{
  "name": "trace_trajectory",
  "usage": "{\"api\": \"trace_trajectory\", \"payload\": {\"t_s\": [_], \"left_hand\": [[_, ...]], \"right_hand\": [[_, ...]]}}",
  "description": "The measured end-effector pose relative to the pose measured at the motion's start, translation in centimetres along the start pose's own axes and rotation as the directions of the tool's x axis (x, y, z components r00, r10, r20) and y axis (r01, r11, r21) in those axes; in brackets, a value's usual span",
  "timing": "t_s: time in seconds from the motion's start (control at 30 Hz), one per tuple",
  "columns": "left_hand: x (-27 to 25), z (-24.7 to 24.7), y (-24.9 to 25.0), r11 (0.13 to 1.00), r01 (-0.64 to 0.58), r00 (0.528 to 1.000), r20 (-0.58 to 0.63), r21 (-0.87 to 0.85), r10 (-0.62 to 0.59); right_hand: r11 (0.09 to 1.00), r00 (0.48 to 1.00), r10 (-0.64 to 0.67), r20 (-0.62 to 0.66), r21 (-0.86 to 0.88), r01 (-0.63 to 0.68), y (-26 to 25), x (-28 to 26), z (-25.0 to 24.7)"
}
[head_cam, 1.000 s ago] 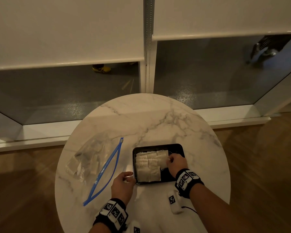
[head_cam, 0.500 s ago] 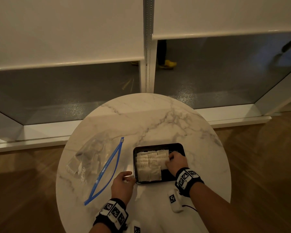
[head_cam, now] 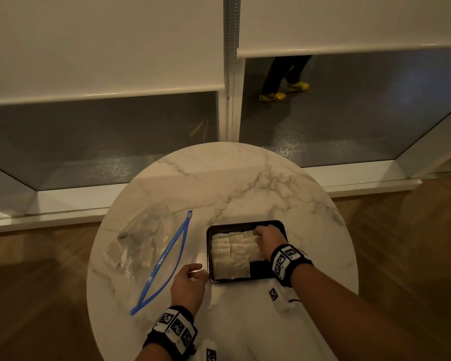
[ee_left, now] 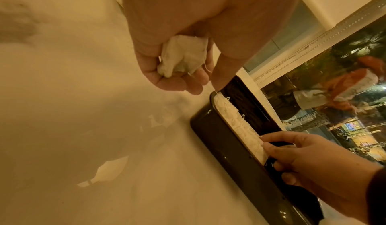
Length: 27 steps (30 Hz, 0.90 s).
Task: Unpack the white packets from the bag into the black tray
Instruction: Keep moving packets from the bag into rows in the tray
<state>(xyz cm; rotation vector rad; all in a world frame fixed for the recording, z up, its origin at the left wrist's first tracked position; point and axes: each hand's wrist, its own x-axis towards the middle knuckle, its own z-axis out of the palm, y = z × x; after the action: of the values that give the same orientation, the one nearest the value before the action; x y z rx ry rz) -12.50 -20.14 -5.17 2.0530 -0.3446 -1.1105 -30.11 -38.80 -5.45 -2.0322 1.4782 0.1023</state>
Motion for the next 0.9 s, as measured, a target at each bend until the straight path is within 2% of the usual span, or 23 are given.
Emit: {"api": "trace_trajectory", "payload": {"t_s": [0.47,0.63,0.8,0.9], "left_hand": [[0.0,0.2,0.4,1.000,0.016,1.000,-0.008,-0.008,-0.016],[-0.1,0.3,0.3,1.000,0.017,1.000,-0.009,-0.005,-0.017],[-0.4,0.4,0.5,1.000,0.023,1.000,-0.004,0.007,-0.023],[-0.5,0.4,0.5,1.000,0.021,1.000,-0.004,0.015,-0.021]], "right_hand": [[0.999,0.999,0.047,-0.028,0.021,-0.046,0.3,0.3,-1.1],[0.989,0.990,0.135,-0.043,0.059,-0.132,0.3,-0.2,-1.3],[0.969,0.976,0.212,0.045,0.119,-0.216,0.2,-1.5,-0.5],[0.954,0.966,0.259,0.021,0.149,-0.259,0.1,-1.4,-0.1]]}}
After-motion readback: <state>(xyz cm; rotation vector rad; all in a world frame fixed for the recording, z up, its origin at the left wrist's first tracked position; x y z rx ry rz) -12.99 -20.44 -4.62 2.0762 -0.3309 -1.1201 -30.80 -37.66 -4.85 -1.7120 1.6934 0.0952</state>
